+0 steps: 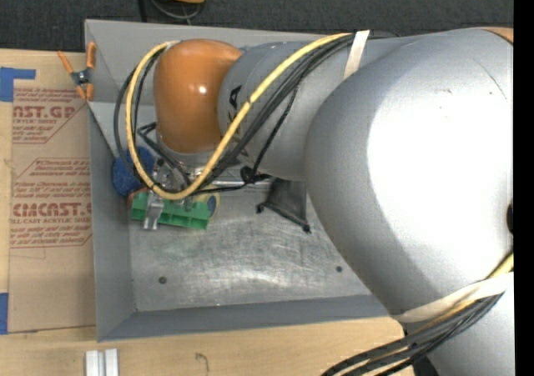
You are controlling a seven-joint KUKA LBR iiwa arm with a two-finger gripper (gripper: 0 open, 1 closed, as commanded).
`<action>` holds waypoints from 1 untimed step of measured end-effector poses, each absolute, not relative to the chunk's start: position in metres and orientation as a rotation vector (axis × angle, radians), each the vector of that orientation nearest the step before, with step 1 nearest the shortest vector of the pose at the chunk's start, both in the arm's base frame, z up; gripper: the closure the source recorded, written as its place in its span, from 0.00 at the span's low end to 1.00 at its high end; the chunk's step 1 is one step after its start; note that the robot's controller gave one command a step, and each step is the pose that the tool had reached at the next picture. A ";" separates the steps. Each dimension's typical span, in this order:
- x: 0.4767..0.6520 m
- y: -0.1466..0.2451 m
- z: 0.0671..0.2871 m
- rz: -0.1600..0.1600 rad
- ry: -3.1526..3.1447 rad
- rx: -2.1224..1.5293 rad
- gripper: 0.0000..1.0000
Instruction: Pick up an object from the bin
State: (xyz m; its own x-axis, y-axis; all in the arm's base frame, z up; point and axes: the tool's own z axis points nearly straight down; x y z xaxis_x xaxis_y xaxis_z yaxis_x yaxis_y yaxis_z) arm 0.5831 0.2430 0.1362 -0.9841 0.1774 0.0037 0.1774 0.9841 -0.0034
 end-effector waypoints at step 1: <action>0.586 0.244 0.197 0.003 -3.139 -0.039 1.00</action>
Offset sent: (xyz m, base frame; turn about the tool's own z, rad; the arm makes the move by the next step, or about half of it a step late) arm 0.0069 -0.0344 -0.0662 -0.1689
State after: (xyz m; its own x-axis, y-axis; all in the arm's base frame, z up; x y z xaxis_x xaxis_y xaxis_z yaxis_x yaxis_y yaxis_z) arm 0.5859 0.2437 0.1966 -0.9997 0.0246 0.0027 0.0245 0.9997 -0.0020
